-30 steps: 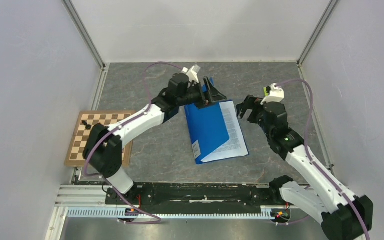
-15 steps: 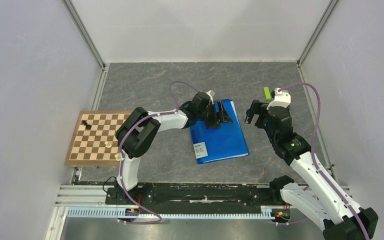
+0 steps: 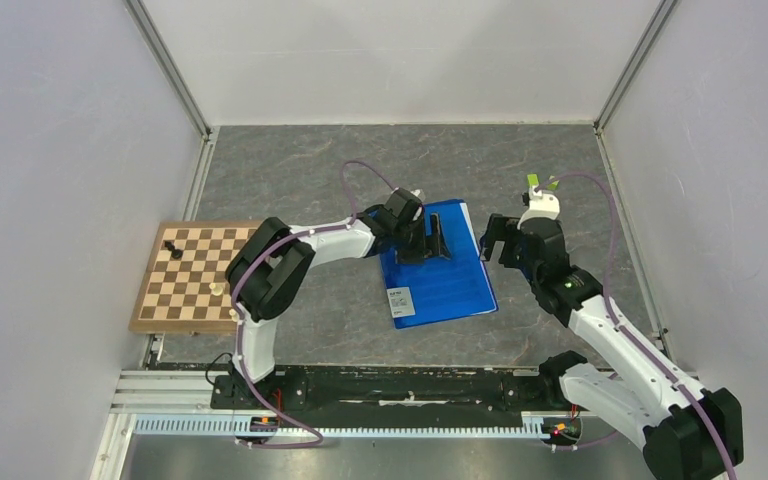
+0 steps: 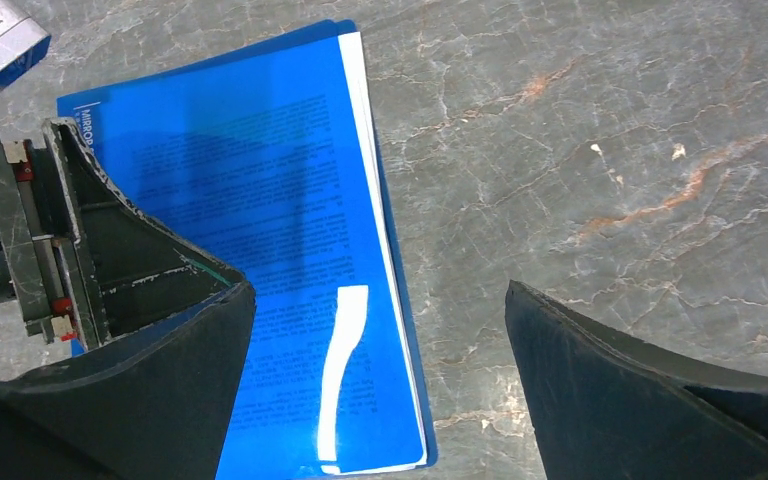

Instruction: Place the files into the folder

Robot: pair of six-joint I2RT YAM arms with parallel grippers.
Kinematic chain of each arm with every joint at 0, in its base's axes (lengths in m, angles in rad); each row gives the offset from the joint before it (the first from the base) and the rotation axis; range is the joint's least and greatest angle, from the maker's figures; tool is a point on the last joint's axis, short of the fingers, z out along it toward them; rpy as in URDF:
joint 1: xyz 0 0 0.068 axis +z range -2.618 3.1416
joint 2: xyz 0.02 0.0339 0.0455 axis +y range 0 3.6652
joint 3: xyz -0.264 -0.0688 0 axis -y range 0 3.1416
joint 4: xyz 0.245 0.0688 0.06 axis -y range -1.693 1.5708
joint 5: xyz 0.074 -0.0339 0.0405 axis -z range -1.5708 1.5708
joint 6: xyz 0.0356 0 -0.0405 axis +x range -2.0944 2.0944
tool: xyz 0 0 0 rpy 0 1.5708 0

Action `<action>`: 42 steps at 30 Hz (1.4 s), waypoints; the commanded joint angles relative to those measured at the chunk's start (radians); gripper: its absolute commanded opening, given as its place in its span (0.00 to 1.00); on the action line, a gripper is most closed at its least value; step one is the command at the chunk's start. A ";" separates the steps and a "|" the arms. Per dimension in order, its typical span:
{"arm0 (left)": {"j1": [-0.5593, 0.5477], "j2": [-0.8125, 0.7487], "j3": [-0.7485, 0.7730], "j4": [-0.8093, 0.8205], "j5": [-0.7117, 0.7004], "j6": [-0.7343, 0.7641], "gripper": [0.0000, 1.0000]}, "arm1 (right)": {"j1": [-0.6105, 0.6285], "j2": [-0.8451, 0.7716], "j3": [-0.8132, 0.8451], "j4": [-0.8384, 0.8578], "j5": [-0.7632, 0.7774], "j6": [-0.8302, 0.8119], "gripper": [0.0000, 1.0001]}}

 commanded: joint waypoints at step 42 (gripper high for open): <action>0.000 -0.593 0.102 -0.670 -0.469 0.279 0.85 | 0.000 0.121 0.134 0.118 -0.104 -0.017 0.98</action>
